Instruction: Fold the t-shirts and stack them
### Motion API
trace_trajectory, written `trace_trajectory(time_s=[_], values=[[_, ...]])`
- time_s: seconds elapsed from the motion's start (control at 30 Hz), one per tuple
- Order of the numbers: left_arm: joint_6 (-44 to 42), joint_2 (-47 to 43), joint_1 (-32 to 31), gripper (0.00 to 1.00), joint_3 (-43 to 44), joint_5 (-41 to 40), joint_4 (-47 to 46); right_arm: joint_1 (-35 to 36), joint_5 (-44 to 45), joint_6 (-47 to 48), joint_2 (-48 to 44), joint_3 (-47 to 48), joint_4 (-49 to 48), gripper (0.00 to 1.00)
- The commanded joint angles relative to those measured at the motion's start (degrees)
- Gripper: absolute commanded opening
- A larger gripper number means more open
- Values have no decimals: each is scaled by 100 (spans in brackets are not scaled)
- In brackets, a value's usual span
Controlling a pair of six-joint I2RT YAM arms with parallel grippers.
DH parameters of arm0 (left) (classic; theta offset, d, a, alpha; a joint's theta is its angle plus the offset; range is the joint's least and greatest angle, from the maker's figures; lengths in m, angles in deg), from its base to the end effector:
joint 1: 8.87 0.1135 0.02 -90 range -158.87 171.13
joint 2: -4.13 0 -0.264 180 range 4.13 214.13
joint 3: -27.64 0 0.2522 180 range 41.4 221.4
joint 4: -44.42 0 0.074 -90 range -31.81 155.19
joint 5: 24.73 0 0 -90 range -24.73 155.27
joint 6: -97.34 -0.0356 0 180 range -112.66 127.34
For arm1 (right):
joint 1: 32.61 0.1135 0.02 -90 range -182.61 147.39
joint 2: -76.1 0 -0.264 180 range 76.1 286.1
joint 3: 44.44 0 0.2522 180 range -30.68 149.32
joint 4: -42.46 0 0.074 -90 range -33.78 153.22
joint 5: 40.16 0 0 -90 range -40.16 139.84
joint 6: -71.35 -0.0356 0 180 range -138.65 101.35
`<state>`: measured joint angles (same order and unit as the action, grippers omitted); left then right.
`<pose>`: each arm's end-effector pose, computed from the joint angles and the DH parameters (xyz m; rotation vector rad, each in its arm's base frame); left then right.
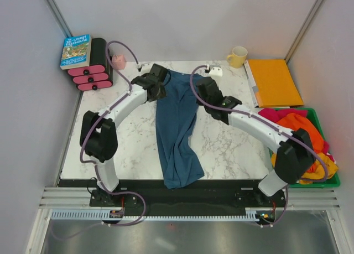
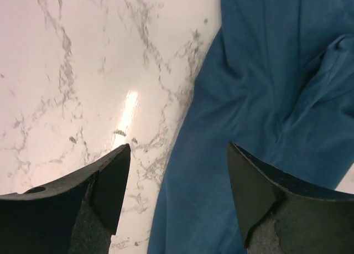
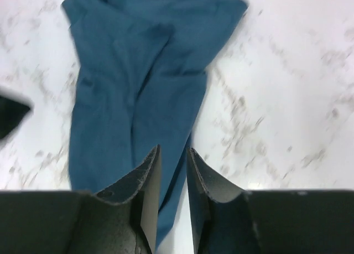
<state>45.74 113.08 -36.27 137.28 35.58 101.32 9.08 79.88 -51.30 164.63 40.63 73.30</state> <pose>0.3777 -0.1759 0.2790 -0.4178 2.3448 0.1367 0.2744 0.2205 0.3031 0.1292 2.0837 0.2179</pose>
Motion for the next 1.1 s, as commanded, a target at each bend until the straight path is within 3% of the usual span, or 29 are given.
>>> trace_trajectory(time_s=[0.0,0.13,0.3,0.53,1.07], values=[[563,-409,-72,75,-1341,622,-884,-468,-306,952,1138,1014,-328,32],[757,-646,-178,75,-2264,815,-1342,-671,-604,1321,2524,2620,-127,36],[1073,-944,-196,75,-2775,763,-1571,-698,-772,1646,3635,3993,155,45],[1311,-955,-196,76,-2864,745,-1510,-698,-824,1928,4470,4637,120,46],[1531,-673,-205,75,-3101,1009,-1492,-610,-965,1964,4902,4902,24,49]])
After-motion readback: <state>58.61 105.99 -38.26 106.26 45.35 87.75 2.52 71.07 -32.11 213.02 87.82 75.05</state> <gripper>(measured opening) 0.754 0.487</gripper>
